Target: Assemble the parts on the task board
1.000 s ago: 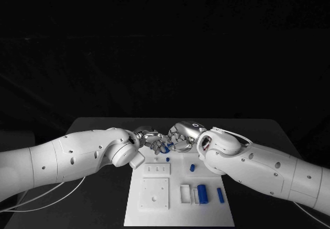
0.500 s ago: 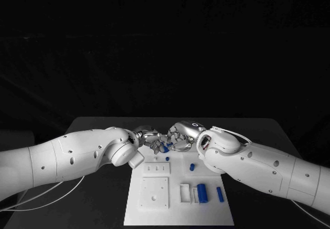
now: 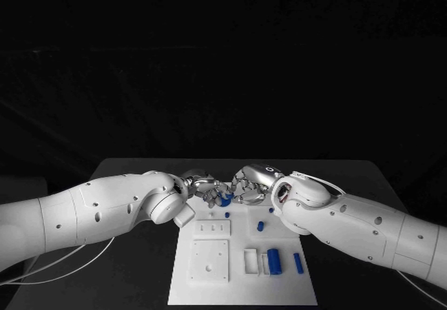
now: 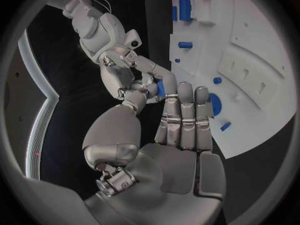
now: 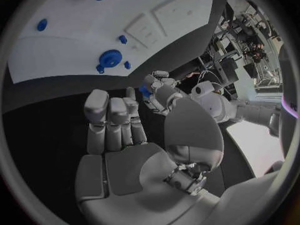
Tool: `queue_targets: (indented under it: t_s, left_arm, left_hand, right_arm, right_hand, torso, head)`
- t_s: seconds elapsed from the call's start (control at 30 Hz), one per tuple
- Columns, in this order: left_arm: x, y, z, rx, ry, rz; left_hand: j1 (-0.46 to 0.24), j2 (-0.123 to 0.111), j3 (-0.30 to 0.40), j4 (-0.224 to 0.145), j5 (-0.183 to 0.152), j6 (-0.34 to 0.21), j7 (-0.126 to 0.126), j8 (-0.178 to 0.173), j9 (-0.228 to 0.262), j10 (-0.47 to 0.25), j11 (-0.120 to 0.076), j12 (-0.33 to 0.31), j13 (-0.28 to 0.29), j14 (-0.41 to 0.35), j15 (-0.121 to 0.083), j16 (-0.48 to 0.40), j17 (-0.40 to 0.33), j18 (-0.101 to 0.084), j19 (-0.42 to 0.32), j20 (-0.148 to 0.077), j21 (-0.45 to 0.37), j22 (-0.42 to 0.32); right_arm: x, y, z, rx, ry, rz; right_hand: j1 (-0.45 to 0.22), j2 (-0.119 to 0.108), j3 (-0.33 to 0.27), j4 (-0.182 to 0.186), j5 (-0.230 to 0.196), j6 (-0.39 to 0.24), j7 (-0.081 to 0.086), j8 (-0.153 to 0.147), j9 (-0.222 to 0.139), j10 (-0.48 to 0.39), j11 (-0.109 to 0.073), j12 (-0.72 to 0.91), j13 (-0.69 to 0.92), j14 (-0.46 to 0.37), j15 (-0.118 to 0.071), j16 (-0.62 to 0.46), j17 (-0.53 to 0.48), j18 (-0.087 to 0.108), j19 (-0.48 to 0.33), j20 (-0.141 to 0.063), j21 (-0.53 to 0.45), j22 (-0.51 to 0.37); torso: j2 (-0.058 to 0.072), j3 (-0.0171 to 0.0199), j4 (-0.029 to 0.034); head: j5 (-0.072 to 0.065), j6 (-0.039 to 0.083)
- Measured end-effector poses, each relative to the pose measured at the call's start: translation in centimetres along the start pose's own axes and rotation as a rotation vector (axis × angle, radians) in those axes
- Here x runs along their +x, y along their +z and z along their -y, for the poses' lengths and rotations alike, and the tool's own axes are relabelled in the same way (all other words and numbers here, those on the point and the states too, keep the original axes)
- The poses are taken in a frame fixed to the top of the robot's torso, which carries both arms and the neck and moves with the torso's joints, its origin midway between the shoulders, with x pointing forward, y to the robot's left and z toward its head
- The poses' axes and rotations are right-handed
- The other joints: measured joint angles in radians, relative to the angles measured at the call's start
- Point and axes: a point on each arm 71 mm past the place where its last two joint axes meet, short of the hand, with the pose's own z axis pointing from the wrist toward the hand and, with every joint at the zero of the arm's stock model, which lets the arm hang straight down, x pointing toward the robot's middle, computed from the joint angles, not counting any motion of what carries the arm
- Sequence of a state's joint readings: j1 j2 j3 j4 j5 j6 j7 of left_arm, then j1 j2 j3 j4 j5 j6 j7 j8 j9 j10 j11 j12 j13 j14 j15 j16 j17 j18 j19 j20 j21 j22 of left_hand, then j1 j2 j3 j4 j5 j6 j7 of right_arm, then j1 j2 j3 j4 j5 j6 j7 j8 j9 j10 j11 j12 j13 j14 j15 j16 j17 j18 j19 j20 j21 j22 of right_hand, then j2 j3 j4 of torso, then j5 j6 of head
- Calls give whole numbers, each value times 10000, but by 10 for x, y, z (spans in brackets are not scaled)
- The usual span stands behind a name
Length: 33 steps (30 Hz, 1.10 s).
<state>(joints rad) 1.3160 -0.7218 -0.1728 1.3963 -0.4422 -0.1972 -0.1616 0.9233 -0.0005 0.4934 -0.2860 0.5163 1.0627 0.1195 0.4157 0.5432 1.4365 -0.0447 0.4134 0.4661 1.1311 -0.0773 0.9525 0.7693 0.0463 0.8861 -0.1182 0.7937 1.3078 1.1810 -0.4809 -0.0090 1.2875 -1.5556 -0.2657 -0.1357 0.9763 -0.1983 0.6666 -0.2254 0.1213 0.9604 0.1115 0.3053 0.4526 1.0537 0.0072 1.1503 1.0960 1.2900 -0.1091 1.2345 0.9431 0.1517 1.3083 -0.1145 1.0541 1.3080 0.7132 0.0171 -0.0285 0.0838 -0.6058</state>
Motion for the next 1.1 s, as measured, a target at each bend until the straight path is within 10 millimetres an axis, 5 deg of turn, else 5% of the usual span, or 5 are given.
queue_targets:
  t_s: [0.13,0.4,0.57,0.73,1.1]
  left_arm:
    - [-2,0,-1,-68,162,90]
    - [-6,1,-4,-394,801,306]
    - [-13,1,-9,-685,1497,489]
    - [-17,0,-13,-1095,2447,541]
    - [-13,1,-32,-1991,3903,231]
  left_hand:
    - [1,1,-11,9,70,16,-11,0,12,0,0,16,49,13,-13,40,17,0,0,0,41,0]
    - [1,1,-26,-2,131,106,-23,-4,17,60,-56,116,128,89,-86,124,40,0,0,1,116,-1]
    - [1,1,-27,-2,156,107,-23,-8,133,68,-47,116,152,89,-86,124,40,-1,1,1,116,-2]
    - [-12,-13,-52,-2,307,142,-58,-32,159,126,-128,205,215,172,-166,236,84,0,-57,18,192,-2]
    - [-261,110,-76,2,482,333,-131,40,224,284,-285,761,491,400,-316,672,262,-101,-67,34,543,-4]
  right_arm:
    - [-2,-3,9,139,171,128]
    - [-8,-13,28,275,625,561]
    - [-15,-23,48,524,953,993]
    - [-30,-31,64,784,1334,1520]
    - [-63,-37,93,1375,1892,2532]
  right_hand:
    - [-111,-111,-329,3,84,-568,38,-358,-129,-228,161,-219,-168,-84,230,-55,0,-8,-118,-16,-109,0]
    - [-1071,-423,-1588,89,-22,-952,101,-559,-190,-415,342,-247,-269,-243,385,-55,67,-69,-282,-71,-116,-1]
    - [-1161,-378,-1809,7,-14,-992,138,-559,-176,-446,344,-247,-305,-253,395,-56,85,-130,-335,-121,-165,-2]
    - [-1154,-166,-2001,-130,494,-1037,149,-559,-135,-478,374,-247,-388,-287,428,-118,84,-141,-404,-158,-214,-3]
    - [-1102,12,-2139,-269,608,-1205,280,-559,-122,-549,375,-401,-617,-405,430,-333,-18,-237,-583,-88,-413,-3]
  torso:
    - [-1,-1,1]
    - [-3,7,4]
    - [-2,8,12]
    - [-3,8,-2]
    - [-11,8,2]
  head:
    - [2,19]
    - [21,23]
    - [67,-11]
    - [123,-70]
    - [175,-271]
